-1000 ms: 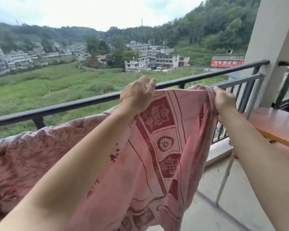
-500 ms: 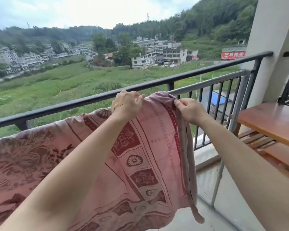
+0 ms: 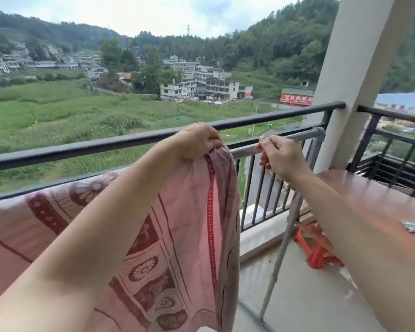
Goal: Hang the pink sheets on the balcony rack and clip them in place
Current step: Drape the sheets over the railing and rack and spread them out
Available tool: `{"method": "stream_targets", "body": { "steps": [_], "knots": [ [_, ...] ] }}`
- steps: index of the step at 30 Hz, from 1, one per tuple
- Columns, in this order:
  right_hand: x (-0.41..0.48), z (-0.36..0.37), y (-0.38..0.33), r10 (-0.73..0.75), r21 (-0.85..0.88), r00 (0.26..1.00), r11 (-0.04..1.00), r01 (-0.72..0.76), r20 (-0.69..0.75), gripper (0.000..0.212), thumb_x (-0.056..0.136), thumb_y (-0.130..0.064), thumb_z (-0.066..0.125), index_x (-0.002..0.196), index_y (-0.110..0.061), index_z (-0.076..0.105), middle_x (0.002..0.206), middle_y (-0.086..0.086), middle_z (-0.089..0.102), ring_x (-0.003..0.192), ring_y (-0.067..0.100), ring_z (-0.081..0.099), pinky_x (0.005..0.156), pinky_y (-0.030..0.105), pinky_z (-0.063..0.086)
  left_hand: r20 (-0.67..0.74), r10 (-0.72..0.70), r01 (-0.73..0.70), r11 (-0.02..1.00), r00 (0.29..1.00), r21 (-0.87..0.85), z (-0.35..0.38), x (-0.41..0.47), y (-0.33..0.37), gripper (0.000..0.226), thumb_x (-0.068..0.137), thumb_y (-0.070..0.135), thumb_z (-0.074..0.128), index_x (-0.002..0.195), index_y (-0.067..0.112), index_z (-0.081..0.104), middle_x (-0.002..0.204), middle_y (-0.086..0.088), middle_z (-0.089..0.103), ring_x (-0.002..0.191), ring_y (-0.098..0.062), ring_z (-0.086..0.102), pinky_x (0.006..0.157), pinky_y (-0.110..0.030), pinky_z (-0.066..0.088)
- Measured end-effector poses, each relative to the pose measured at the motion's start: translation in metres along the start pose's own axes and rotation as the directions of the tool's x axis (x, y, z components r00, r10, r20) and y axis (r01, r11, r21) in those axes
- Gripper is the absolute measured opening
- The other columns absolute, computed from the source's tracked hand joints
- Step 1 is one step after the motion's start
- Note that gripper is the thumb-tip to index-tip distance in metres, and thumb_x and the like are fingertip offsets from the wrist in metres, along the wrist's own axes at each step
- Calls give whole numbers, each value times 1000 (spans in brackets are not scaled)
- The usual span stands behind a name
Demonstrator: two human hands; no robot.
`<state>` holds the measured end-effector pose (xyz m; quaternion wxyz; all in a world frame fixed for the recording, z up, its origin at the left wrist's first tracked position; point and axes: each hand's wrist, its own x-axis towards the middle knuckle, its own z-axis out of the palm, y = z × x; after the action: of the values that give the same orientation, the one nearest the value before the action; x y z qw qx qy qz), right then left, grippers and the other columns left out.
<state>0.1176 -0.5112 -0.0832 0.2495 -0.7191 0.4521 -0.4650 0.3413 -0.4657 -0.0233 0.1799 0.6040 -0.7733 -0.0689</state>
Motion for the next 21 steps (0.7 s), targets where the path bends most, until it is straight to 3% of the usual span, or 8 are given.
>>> {"method": "stream_targets", "body": {
  "steps": [4,6,8,12,15,17,19,21],
  "knots": [
    [7,10,7,-75,2,995,997,75,61,45,94,-62,47,91,-22,68,68,0,72,67,12,72,66,40,60,-253,82,-66,995,964,71,17,46,22,25,100,33,48,95,20,69,90,5,66,82,-15,61,72,-33,52],
    [5,14,20,-169,-47,985,984,171,33,53,82,-71,57,102,-23,63,70,-6,70,70,5,70,69,29,60,-348,97,-69,993,932,94,20,61,25,26,100,30,47,92,19,69,88,4,66,80,-17,61,70,-36,53],
    [4,17,36,-258,-96,965,960,261,43,54,76,-61,70,113,-24,58,79,-13,68,71,0,68,64,14,55,-357,82,-48,993,931,103,22,70,25,27,100,29,45,91,18,68,89,3,66,80,-18,61,70,-36,53],
    [14,14,55,-379,-24,920,923,383,94,33,90,-26,70,119,-16,57,82,-19,63,70,-8,65,62,7,51,-318,79,-52,994,945,94,23,79,30,24,100,29,48,97,18,69,95,3,63,85,-17,58,73,-32,50],
    [20,5,58,-316,242,939,930,277,138,22,95,-11,54,108,-29,59,69,9,65,59,23,61,51,37,50,-252,48,-50,999,967,-1,22,85,38,22,100,27,52,101,16,71,98,4,62,88,-15,59,68,-22,48],
    [25,-2,61,-272,295,957,926,234,96,28,89,-11,46,100,-32,62,74,29,61,63,45,55,50,51,43,-204,18,-32,997,979,-67,25,89,49,20,99,25,54,100,16,72,95,5,65,86,-18,64,70,-28,55],
    [35,-12,72,-236,250,971,943,221,34,26,85,-14,43,91,-30,62,68,28,60,58,43,51,44,48,39,-200,-10,-4,998,980,-66,31,97,62,19,98,23,55,100,16,73,93,6,65,85,-20,65,76,-35,57],
    [46,-27,90,-187,272,982,945,184,-18,21,83,-15,45,85,-29,60,52,12,53,43,28,41,37,39,30,-199,-39,32,999,979,-40,39,108,75,19,98,22,56,101,14,73,92,6,63,86,-18,63,79,-36,57]
  ]
}}
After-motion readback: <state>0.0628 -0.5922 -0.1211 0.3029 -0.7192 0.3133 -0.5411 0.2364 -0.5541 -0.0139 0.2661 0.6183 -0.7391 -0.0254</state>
